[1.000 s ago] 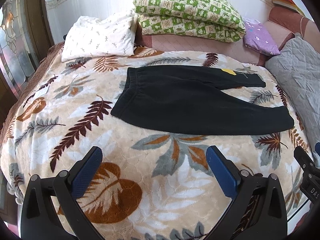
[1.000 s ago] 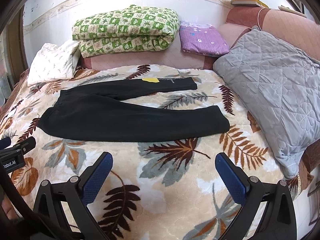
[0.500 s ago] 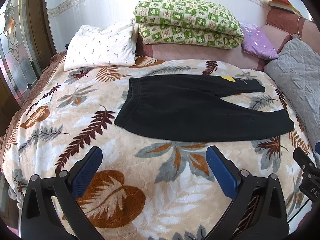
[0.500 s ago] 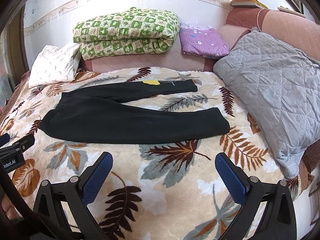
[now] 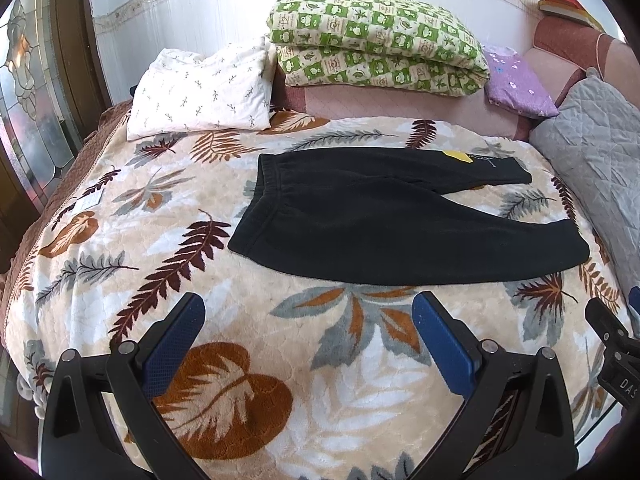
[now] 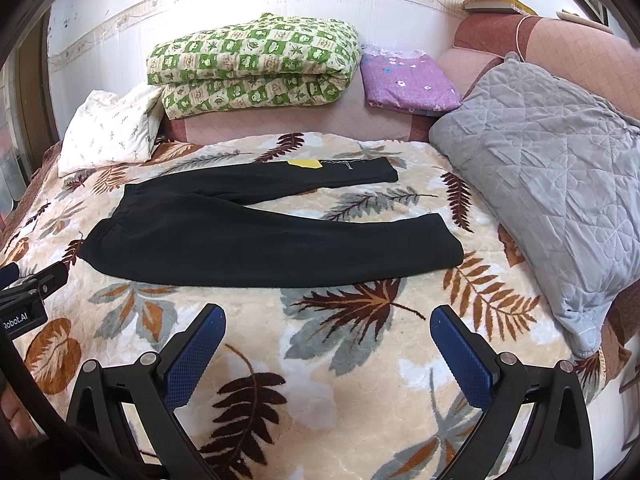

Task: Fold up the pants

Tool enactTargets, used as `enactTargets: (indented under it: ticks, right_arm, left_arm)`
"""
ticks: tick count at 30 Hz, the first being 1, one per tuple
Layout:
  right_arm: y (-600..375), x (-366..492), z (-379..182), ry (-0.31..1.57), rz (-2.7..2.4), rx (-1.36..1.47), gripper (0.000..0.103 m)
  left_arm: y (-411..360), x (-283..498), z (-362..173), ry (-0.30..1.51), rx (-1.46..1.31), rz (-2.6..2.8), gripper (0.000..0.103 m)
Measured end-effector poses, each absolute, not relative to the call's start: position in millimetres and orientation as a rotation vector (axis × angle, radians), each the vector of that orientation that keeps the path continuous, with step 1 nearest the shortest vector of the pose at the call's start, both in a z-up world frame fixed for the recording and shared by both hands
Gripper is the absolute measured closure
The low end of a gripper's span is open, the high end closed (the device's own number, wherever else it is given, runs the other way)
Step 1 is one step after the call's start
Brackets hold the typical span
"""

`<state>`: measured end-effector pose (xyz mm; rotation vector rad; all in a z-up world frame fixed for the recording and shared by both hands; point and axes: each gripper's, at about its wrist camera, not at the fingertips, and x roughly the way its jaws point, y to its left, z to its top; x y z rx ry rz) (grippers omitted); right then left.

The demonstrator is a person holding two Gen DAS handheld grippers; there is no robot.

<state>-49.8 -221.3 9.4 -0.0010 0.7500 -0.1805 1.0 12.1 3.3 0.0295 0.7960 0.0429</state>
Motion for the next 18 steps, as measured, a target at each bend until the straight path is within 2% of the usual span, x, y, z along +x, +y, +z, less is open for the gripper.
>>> enactTargets:
  ticks: [18]
  right_arm:
    - [-222.5,-38.5,1.1,0.766,-0.167,0.007,0.000]
  left_arm:
    - [10.1,10.6,-2.5,0.821,0.025,0.034,0.000]
